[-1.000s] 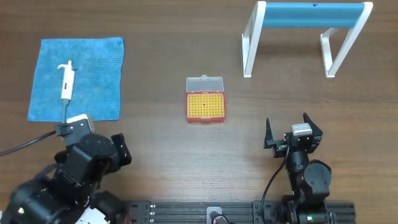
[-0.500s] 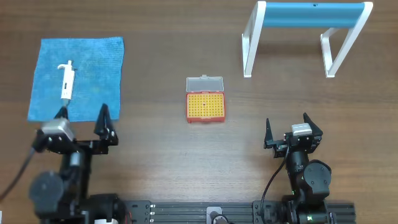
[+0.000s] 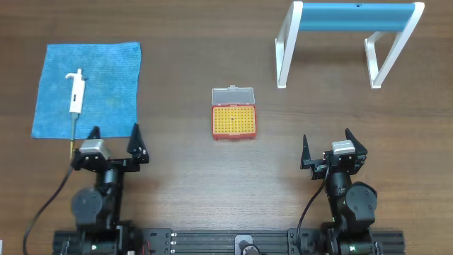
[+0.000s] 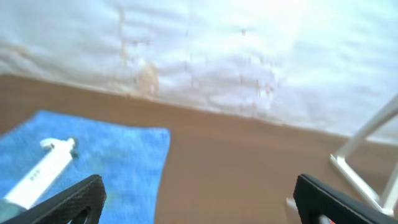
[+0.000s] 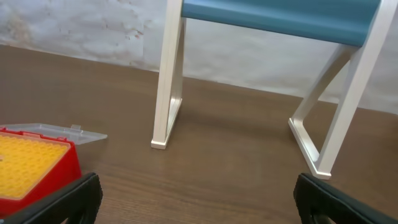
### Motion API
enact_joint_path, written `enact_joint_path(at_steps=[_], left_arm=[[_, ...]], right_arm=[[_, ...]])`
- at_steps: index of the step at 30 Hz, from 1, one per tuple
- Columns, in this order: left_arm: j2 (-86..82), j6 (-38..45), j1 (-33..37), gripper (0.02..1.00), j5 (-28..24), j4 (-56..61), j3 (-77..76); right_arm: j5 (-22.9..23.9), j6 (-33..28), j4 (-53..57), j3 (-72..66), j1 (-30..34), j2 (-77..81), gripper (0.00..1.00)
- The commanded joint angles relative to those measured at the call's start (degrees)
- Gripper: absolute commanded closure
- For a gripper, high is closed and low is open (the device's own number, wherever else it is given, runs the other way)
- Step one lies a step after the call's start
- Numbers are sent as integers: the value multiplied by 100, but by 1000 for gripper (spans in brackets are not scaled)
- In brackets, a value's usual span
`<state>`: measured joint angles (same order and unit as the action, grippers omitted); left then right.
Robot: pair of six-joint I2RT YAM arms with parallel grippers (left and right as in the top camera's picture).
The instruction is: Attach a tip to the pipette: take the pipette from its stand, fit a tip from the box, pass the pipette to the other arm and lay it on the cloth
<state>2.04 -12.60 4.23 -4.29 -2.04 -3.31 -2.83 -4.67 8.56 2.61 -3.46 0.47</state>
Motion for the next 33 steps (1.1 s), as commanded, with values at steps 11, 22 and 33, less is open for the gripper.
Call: enact_joint_path(at_steps=[11, 22, 33], left_arm=[[-186, -63, -46, 38, 85, -240, 299], [-186, -63, -46, 36, 85, -240, 299], [-186, -63, -46, 38, 85, -240, 299]], right_arm=[[87, -50, -26, -46, -33, -42, 3], [87, -50, -26, -46, -33, -42, 3], [87, -50, -26, -46, -33, -42, 3]])
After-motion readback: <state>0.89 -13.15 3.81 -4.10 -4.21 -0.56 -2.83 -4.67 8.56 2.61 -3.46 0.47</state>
